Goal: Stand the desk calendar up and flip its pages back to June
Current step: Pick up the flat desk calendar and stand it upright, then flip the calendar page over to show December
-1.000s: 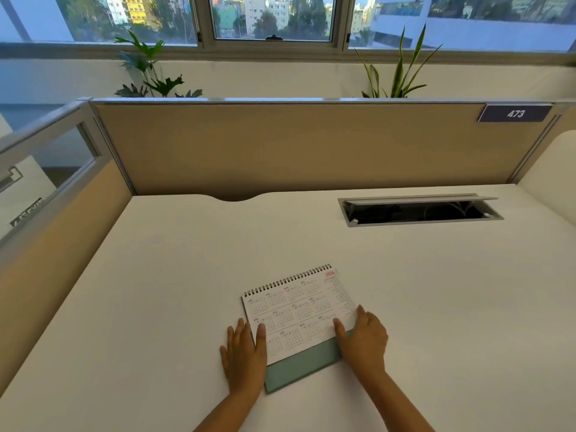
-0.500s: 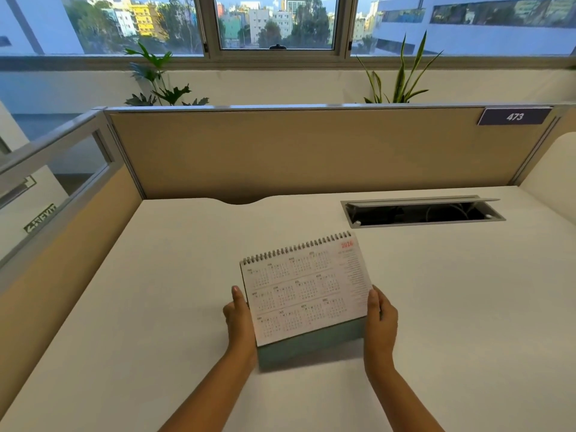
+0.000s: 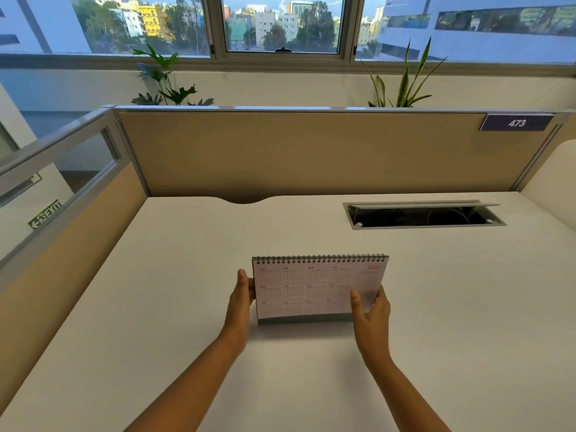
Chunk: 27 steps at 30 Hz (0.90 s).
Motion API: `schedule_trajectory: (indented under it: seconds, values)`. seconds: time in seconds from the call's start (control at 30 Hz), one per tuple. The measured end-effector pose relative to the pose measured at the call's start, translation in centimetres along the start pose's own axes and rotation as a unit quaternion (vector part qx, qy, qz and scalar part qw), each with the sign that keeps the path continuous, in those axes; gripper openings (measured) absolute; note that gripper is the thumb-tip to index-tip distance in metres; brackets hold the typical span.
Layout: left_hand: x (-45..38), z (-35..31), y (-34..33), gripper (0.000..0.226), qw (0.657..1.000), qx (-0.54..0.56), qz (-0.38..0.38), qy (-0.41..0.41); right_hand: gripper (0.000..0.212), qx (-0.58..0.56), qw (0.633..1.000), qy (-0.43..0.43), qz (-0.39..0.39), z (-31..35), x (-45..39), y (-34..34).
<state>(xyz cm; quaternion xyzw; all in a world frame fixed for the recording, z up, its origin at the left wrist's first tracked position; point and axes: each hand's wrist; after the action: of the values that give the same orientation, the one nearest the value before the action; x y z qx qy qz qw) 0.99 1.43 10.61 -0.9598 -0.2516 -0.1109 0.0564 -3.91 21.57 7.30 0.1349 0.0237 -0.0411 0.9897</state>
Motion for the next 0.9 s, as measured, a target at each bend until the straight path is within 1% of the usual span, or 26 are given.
schedule_trajectory:
  seconds: [0.1, 0.2, 0.3, 0.37, 0.47, 0.5, 0.63, 0.7, 0.73, 0.77, 0.8, 0.83, 0.9]
  values:
    - [0.0, 1.4, 0.3, 0.055, 0.999, 0.008, 0.031, 0.039, 0.069, 0.004, 0.999, -0.03, 0.02, -0.8, 1.5, -0.2]
    - [0.5, 3.2, 0.2, 0.053, 0.996, 0.016, 0.044, 0.079, 0.064, 0.007, 0.998, -0.049, 0.023, -1.0, 2.7, 0.1]
    - [0.6, 4.6, 0.2, 0.053, 0.994, 0.009, 0.05, 0.096, 0.057, 0.013, 0.999, -0.038, 0.009, -1.2, 3.2, 1.1]
    - [0.5, 5.3, 0.5, 0.052, 0.994, 0.019, 0.051, 0.099, 0.046, 0.016, 0.999, -0.033, -0.025, -1.4, 3.3, 2.0]
    - [0.1, 6.2, 1.1, 0.052, 0.992, 0.038, 0.058, 0.107, 0.016, 0.016, 0.997, -0.028, -0.068, -1.5, 3.3, 3.4]
    - [0.1, 6.3, 1.2, 0.054, 0.991, 0.038, 0.061, 0.11, 0.013, 0.017, 0.997, -0.024, -0.071, -1.5, 3.3, 3.7]
    - [-0.4, 6.7, 1.6, 0.054, 0.99, 0.036, 0.074, 0.114, 0.016, -0.01, 0.998, -0.002, -0.059, -1.3, 3.7, 4.3]
    - [-0.6, 7.1, 1.6, 0.055, 0.989, 0.03, 0.076, 0.119, 0.019, -0.041, 0.999, -0.018, -0.026, -1.4, 4.0, 4.5]
    - [-0.6, 7.3, 1.6, 0.057, 0.989, 0.026, 0.08, 0.121, 0.025, -0.077, 0.996, -0.035, 0.008, -1.5, 4.0, 4.6]
    - [-0.5, 7.4, 1.6, 0.058, 0.989, 0.015, 0.077, 0.124, 0.035, -0.144, 0.986, -0.059, 0.052, -1.5, 4.0, 4.6]
    - [-0.5, 7.6, 1.6, 0.057, 0.99, 0.004, 0.072, 0.122, 0.047, -0.236, 0.962, -0.097, 0.101, -1.4, 3.9, 4.6]
    - [-0.4, 7.5, 1.6, 0.056, 0.99, -0.001, 0.066, 0.123, 0.057, -0.322, 0.927, -0.136, 0.139, -1.1, 3.7, 4.7]
    - [0.0, 7.2, 1.5, 0.053, 0.989, 0.013, 0.07, 0.126, 0.065, -0.446, 0.853, -0.206, 0.173, -0.5, 3.0, 4.8]
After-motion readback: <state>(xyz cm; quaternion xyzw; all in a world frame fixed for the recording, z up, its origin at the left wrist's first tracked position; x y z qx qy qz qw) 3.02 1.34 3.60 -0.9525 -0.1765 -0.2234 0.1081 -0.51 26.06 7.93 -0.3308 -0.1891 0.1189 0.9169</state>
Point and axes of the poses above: each hand's wrist, its own x-axis away from the middle knuckle, its own y-axis out of the back of the hand, z = x × y, and after that the axes turned 2 degrees about y, right-handed
